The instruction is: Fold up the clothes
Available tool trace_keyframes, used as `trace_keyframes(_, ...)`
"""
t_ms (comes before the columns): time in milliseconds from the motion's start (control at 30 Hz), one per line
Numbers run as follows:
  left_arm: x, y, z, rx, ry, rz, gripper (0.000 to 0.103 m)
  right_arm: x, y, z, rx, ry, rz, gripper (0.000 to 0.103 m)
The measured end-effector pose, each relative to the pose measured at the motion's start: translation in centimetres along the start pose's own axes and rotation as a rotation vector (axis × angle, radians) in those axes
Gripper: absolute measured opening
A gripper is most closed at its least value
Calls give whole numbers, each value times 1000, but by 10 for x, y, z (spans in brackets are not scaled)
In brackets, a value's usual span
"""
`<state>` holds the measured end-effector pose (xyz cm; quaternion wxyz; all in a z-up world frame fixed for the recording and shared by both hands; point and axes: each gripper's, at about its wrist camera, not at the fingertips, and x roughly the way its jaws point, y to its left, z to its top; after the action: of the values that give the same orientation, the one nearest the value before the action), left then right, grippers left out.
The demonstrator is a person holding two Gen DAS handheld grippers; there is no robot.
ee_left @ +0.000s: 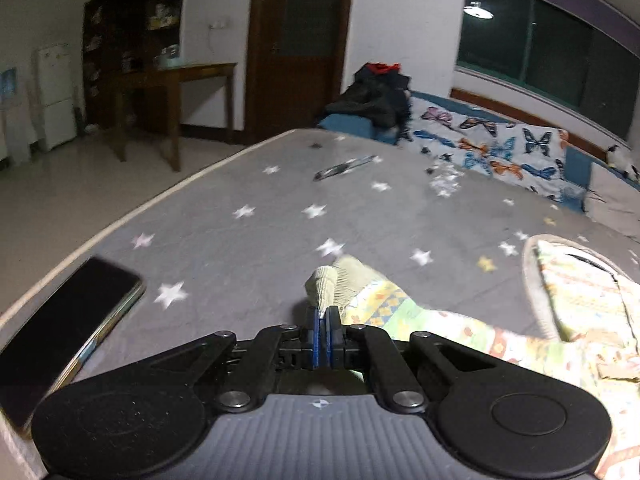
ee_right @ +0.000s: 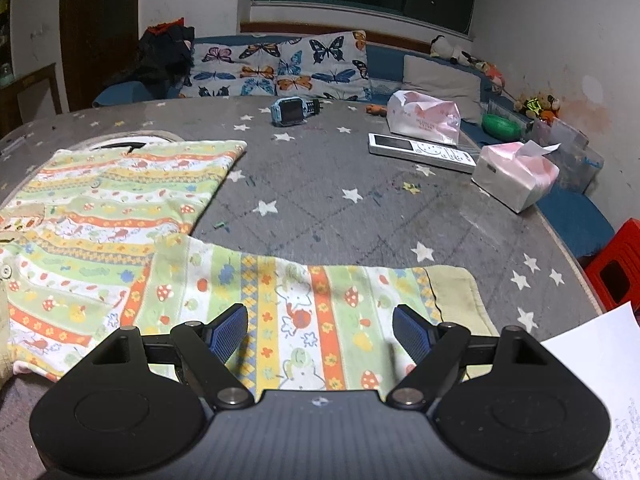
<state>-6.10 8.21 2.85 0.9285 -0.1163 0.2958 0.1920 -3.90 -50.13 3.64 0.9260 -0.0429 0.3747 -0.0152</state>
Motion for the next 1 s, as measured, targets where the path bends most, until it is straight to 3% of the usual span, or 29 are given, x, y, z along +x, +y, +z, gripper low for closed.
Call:
trace_keyframes(200, 0, 5, -14, -7, 17, 50, 3, 3, 0, -2, -14, 24, -8, 82)
trace_keyframes(567, 24, -2, 4, 64, 32, 95, 8, 14, -10, -5, 24, 53, 19, 82)
trace_keyframes(800, 15, 0, 10, 30, 29, 132, 12, 9, -9, -1, -1, 41, 15, 82)
trace_keyframes(900, -3, -10, 13, 35, 14, 70, 12, 3, -6, 2, -14, 24, 23, 82)
trace_keyframes(1000, -24, -32, 11, 63, 17, -54, 12, -4, 1, 5, -39, 6, 43, 82)
